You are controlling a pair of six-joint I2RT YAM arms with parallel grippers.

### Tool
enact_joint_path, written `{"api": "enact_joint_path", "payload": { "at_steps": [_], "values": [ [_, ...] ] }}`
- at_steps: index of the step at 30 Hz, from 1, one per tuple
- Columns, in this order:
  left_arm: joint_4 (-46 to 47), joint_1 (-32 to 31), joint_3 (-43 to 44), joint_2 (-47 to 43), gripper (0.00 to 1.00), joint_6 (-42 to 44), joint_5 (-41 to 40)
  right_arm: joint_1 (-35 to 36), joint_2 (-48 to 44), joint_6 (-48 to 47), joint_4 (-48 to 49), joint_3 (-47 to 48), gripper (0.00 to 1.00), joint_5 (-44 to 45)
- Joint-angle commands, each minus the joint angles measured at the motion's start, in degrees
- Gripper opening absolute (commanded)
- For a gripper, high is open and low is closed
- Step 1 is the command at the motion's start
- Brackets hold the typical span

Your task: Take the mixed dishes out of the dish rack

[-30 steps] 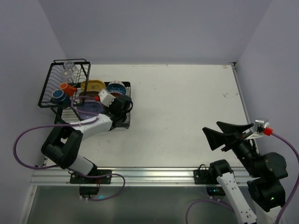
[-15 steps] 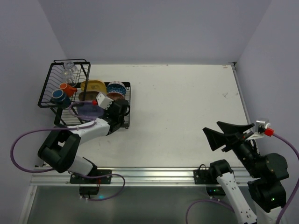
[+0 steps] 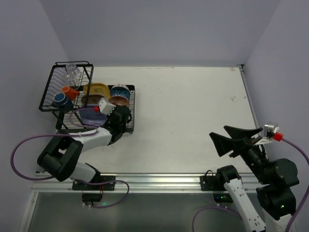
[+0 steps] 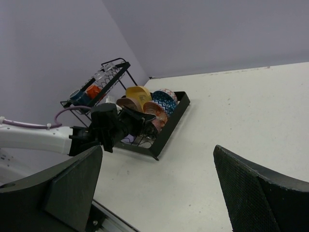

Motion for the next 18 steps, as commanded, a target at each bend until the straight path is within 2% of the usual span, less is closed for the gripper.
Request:
{"api": "enact_joint_path", "payload": {
  "at_steps": [1, 8, 18],
  "values": [
    [9.1, 0.3, -0.4, -2.2, 0.0, 2.0, -2.1, 0.1, 1.6, -0.7, 0.5, 1.6, 0.99, -0.8],
    [18.5, 0.4, -4.6, -4.0, 0.0, 2.9, -0.5, 0.1, 1.4, -0.7, 0.7, 1.2, 0.99, -0.6],
    [21.5, 0.3, -4.7, -4.5, 0.0, 4.6, 0.8, 0.1, 1.4, -1.3, 0.6, 1.1, 0.99, -0.5]
  ]
}}
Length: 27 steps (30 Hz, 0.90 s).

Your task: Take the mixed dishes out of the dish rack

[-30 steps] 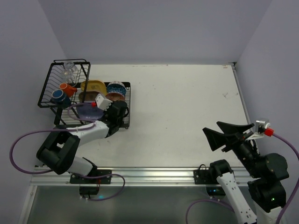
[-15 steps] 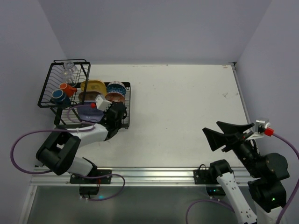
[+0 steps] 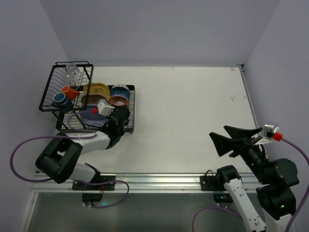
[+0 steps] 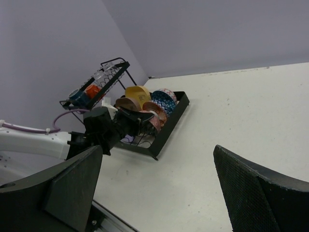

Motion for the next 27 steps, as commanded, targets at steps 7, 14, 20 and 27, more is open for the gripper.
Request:
{"api": "enact_joint_path", "payload": {
  "at_steps": [7, 14, 20, 27],
  "values": [
    [10.8, -0.4, 0.2, -4.7, 0.0, 2.4, -0.9, 0.2, 1.5, -1.4, 0.5, 1.6, 0.99, -0.6],
    [8.1, -1.3, -0.1, -8.4, 0.0, 2.1, -0.9, 0.2, 1.6, -1.7, 0.6, 1.7, 0.99, -1.0],
    [4.4, -1.9, -1.3, -12.2, 0.0, 1.2, 0.4, 0.1, 1.6, -1.7, 0.7, 1.6, 0.99, -1.3],
    [-2.2, -10.9, 3.2, -18.9, 0.0, 13.1, 1.9, 0.1, 9.5, -0.8, -2.6, 2.7, 0.99, -1.9]
  ]
}}
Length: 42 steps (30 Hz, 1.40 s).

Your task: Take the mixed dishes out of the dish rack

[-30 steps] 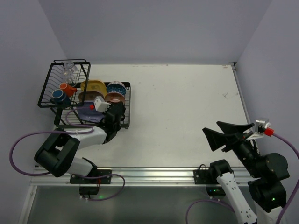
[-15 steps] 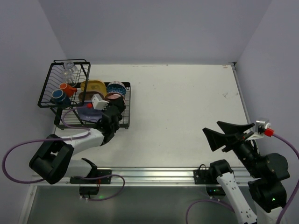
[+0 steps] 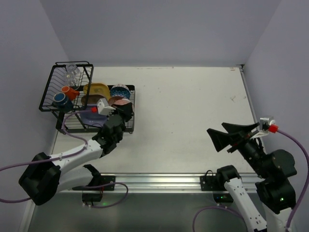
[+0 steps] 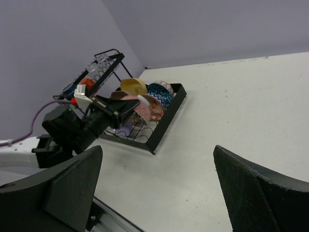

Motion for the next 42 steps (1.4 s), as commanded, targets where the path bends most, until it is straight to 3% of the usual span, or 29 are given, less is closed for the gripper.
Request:
{"api": "enact_joint_path", "payload": {
  "at_steps": [1, 9, 11, 15, 20, 23, 26, 33, 42],
  "values": [
    [-3.4, -5.7, 7.6, -3.5, 0.0, 9.7, -0.5, 0.1, 7.2, 0.3, -2.3, 1.6, 0.99, -1.3],
    [-18.7, -15.1, 23.0, 0.2, 0.0, 29.6, 9.6, 0.2, 16.4, -2.4, -2.7, 4.9, 0.99, 2.7],
    [-26.6, -18.8, 26.4, 2.6, 0.0, 35.4, 11.9, 0.1, 19.2, -4.4, -4.8, 8.0, 0.99, 6.3],
    [-42.2, -25.7, 34.6, 6.2, 0.0, 45.5, 15.0, 0.3, 26.4, -9.2, -12.6, 13.6, 0.99, 5.3],
    [-59.2, -37.9, 39.1, 12.0, 0.0, 56.2, 16.2, 3.1, 33.7, -10.5, -14.1, 14.3, 0.99, 0.0],
    [-63.9, -44.7, 40.0, 13.3, 0.0, 60.2, 16.4, 8.7, 37.4, -10.9, -16.0, 12.9, 0.97, 3.2],
    [-64.3, -49.8, 38.0, 12.1, 0.0, 67.6, 19.6, 12.3, 38.9, -10.8, -14.7, 9.5, 0.87, -2.8],
    [-70.1, -51.0, 39.2, 15.2, 0.0, 76.3, 23.6, 23.1, 41.1, -10.1, -17.1, 6.4, 0.84, -1.3],
    [-73.2, -50.8, 42.9, 17.7, 0.0, 81.4, 26.1, 32.1, 48.3, -9.2, -19.7, 3.6, 0.63, 4.4]
  ]
}}
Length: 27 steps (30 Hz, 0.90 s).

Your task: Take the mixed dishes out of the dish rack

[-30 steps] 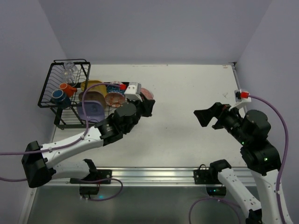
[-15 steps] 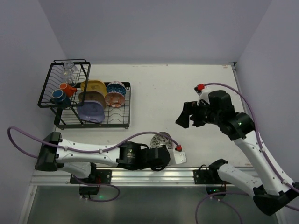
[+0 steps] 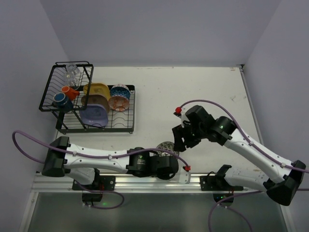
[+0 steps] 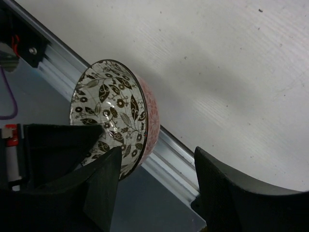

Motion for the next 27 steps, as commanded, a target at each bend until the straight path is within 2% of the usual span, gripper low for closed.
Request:
{"api": "enact_joint_path", "payload": {
  "at_steps": [1, 6, 7, 8, 10, 11, 13, 15, 16, 18, 21, 22, 25, 27],
  "values": [
    [-1.2, 0.3, 4.3, 0.2, 0.0, 5.4, 0.0, 2.9, 2.8, 0.4, -2.0, -0.8, 0.62, 2.8],
    [-1.7, 0.4, 4.9, 0.5, 0.0, 5.8, -0.1, 4.5, 4.8, 1.1, -0.7, -1.0, 0.56, 3.8],
    [-1.6, 0.4, 4.8, 0.4, 0.0, 6.0, -0.1, 4.7, 5.1, 1.2, -0.7, -0.9, 0.52, 3.9],
    [-1.3, 0.5, 4.4, 0.3, 0.0, 6.0, -0.2, 5.1, 6.0, 1.3, -0.8, -0.7, 0.38, 4.3],
    [-1.5, 0.6, 4.2, 0.5, 0.0, 6.0, -0.3, 5.3, 6.5, 1.6, -0.9, -0.3, 0.2, 5.2],
    [-1.6, 0.9, 4.2, 0.5, 0.0, 5.9, -0.3, 5.3, 6.8, 1.8, -0.9, -0.2, 0.01, 5.8],
    [-1.5, 1.5, 3.9, 0.6, 0.04, 5.5, -1.1, 5.4, 7.3, 2.1, -0.8, 0.4, 0.0, 6.7],
    [-0.9, 2.1, 3.9, 0.5, 0.17, 4.9, -1.8, 5.3, 7.4, 2.6, -0.1, 0.7, 0.0, 7.8],
    [-0.2, 2.8, 3.7, 0.3, 0.31, 4.1, -3.3, 5.4, 7.3, 2.9, 0.4, 0.8, 0.0, 8.5],
    [1.3, 3.9, 3.3, -0.4, 0.46, 3.3, -7.6, 5.2, 7.1, 4.1, 2.5, 0.4, 0.0, 11.0],
    [4.4, 5.9, 3.2, -1.9, 0.64, 1.7, -9.8, 3.1, 7.8, 5.7, 5.4, 0.7, 0.0, 12.2],
    [5.1, 6.2, 2.9, -2.7, 0.98, 0.5, -12.6, 0.8, 8.3, 6.0, 5.9, 1.1, 0.0, 12.6],
    [5.7, 6.5, 2.0, -4.1, 1.0, -3.8, -16.5, -5.0, 9.2, 5.9, 8.9, 1.8, 0.0, 11.4],
    [6.9, 6.8, 0.9, -5.5, 1.0, -7.1, -23.1, -10.3, 11.0, 5.9, 10.2, 3.1, 0.0, 13.5]
  ]
}}
